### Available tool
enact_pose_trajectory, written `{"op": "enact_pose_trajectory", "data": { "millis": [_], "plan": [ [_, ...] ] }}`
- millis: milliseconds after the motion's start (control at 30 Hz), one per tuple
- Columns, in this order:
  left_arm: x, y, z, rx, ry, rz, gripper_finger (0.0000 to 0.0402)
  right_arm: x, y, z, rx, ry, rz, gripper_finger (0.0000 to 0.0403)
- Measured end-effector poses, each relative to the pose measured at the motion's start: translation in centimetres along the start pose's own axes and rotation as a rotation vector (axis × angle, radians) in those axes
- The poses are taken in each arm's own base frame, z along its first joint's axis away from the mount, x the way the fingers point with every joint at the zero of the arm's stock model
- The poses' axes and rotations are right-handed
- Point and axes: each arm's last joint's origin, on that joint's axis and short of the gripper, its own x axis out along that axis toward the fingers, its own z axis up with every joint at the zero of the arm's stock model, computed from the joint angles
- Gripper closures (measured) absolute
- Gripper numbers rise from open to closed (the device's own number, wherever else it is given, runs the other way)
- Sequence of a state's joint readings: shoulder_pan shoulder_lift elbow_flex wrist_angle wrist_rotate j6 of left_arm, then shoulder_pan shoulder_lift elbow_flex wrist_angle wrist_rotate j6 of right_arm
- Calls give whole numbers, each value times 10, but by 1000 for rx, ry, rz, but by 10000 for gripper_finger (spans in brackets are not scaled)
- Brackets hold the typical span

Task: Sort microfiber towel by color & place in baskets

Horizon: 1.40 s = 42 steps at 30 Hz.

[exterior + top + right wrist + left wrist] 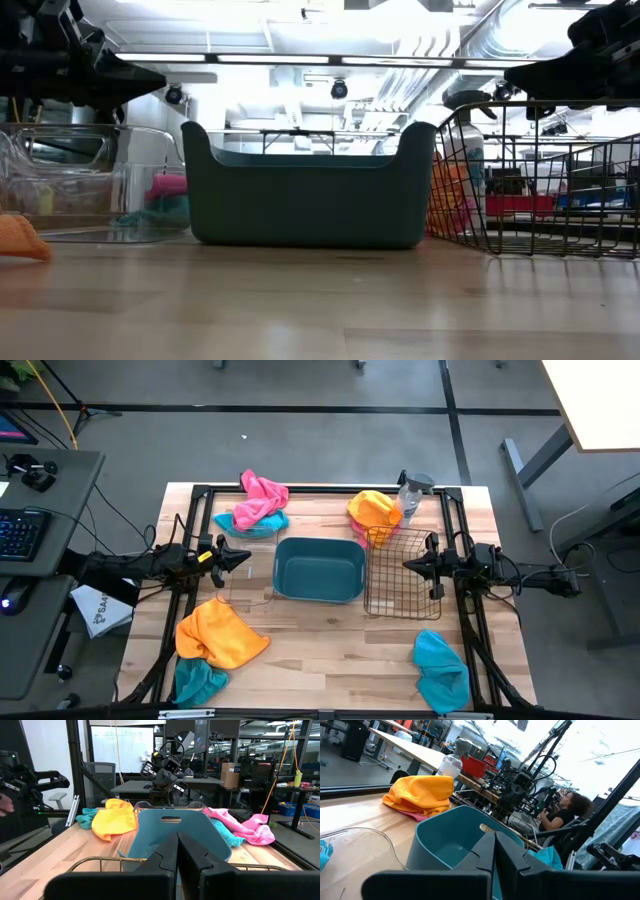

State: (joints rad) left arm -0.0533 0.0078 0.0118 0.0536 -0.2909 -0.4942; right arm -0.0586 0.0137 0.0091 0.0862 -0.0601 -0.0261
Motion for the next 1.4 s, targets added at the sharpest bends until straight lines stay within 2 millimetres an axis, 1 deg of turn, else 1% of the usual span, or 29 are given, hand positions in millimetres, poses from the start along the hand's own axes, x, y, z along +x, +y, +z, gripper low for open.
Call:
{"op": "enact_pose_trajectory", "data": {
  "millis": [100, 167, 200, 333, 433, 467, 533, 600, 667, 800, 833, 900, 967, 1033, 1100, 1167, 1267, 1333, 1400],
  "plan": [
    [0, 0, 0, 0, 0, 0, 401, 0, 0, 0, 0, 0, 0, 402],
    [0, -1, 4, -39, -42, -6, 401, 0, 0, 0, 0, 0, 0, 402],
    [0, -3, 8, -95, -90, -15, 401, 0, 0, 0, 0, 1, 0, 402],
    [-5, -10, 30, -440, -332, -89, 401, 0, 0, 0, 0, 0, 0, 402],
    [-11, -9, 44, -567, -577, 7, 401, 0, 0, 0, 0, 0, 0, 402],
    [-12, -10, 49, -596, -634, 18, 401, 0, 0, 0, 0, 1, 0, 402],
    [-11, -15, 59, -589, -668, -10, 401, 0, 0, 0, 0, 0, 0, 402],
    [-4, -24, 69, -547, -621, -54, 401, 0, 0, 0, 0, 1, 0, 402],
    [9, -32, 76, -520, -553, -29, 401, 0, 0, 0, 0, 0, 0, 402],
    [47, -44, 85, -457, -442, 118, 401, 0, 0, 0, 0, 1, 0, 402],
    [58, -44, 87, -456, -418, 162, 401, 0, 0, 0, 0, 0, 0, 402],
    [80, -38, 89, -440, -319, 237, 401, 0, 0, 0, 0, 1, 0, 402],
    [100, -25, 93, -413, -143, 286, 401, 0, 0, 0, 0, 0, 0, 402],
    [115, -8, 108, -394, 19, 339, 398, 0, 0, 0, 0, 1, 0, 402],
    [123, 12, 124, -336, 182, 412, 389, 0, 0, 0, 0, 0, 0, 402],
    [126, 33, 140, -246, 340, 506, 375, 0, 0, 0, 0, 0, 0, 402],
    [127, 62, 160, -138, 525, 665, 346, 0, 0, 0, 0, 0, 0, 402],
    [125, 79, 163, -111, 647, 737, 322, 0, 0, 0, 0, 1, 0, 402],
    [127, 92, 158, -115, 735, 769, 297, 0, 0, 0, 0, 1, 0, 402]
  ]
}}
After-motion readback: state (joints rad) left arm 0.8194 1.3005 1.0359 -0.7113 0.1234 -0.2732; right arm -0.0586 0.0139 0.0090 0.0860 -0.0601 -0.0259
